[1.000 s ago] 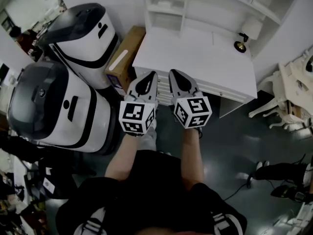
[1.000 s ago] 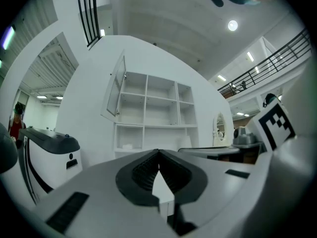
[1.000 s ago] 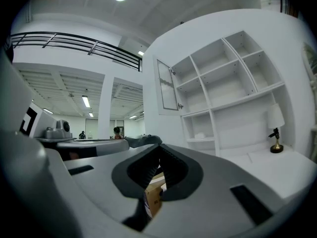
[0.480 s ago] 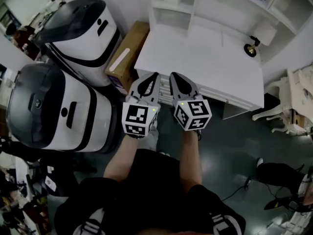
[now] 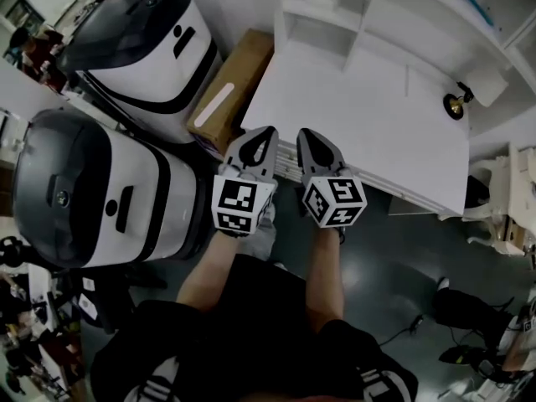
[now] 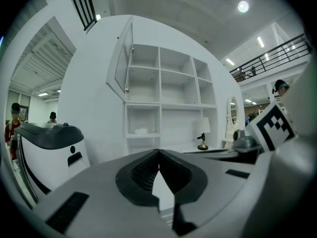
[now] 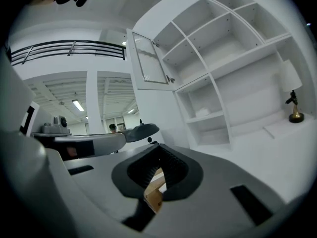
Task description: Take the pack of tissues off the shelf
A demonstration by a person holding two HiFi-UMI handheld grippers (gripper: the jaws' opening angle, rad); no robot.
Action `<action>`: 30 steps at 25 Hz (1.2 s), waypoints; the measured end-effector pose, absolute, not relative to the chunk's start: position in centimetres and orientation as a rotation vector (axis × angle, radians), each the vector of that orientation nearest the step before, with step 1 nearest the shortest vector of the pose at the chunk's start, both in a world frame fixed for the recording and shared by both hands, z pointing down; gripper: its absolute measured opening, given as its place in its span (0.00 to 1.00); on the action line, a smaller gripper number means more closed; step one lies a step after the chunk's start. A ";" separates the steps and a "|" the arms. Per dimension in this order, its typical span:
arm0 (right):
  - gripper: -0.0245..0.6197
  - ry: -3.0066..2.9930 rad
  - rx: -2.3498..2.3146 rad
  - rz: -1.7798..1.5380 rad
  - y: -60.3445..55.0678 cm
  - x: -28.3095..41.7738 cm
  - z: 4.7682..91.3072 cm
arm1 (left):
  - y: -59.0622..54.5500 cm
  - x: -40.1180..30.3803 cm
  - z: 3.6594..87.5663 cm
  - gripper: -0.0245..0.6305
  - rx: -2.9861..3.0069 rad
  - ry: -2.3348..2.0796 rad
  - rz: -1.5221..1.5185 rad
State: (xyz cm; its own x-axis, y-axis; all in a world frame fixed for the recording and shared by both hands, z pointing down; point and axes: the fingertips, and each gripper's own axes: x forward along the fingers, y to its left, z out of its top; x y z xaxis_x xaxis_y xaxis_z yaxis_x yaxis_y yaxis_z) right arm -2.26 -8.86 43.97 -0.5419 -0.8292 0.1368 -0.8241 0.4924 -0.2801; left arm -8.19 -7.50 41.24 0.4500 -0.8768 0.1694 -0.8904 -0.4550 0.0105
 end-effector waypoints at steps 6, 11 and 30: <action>0.07 2.704 -1.515 -0.515 -14.4 -4.1 44.6 | -13.3 -9.9 41.9 0.05 2.576 -1.557 0.216; 0.07 2.709 -1.568 -0.461 -19.0 -4.9 43.4 | -18.7 -11.0 41.6 0.05 2.589 -1.527 0.157; 0.07 2.692 -1.807 -0.190 -31.5 2.3 37.7 | -31.1 -8.0 38.1 0.05 2.638 -1.518 0.064</action>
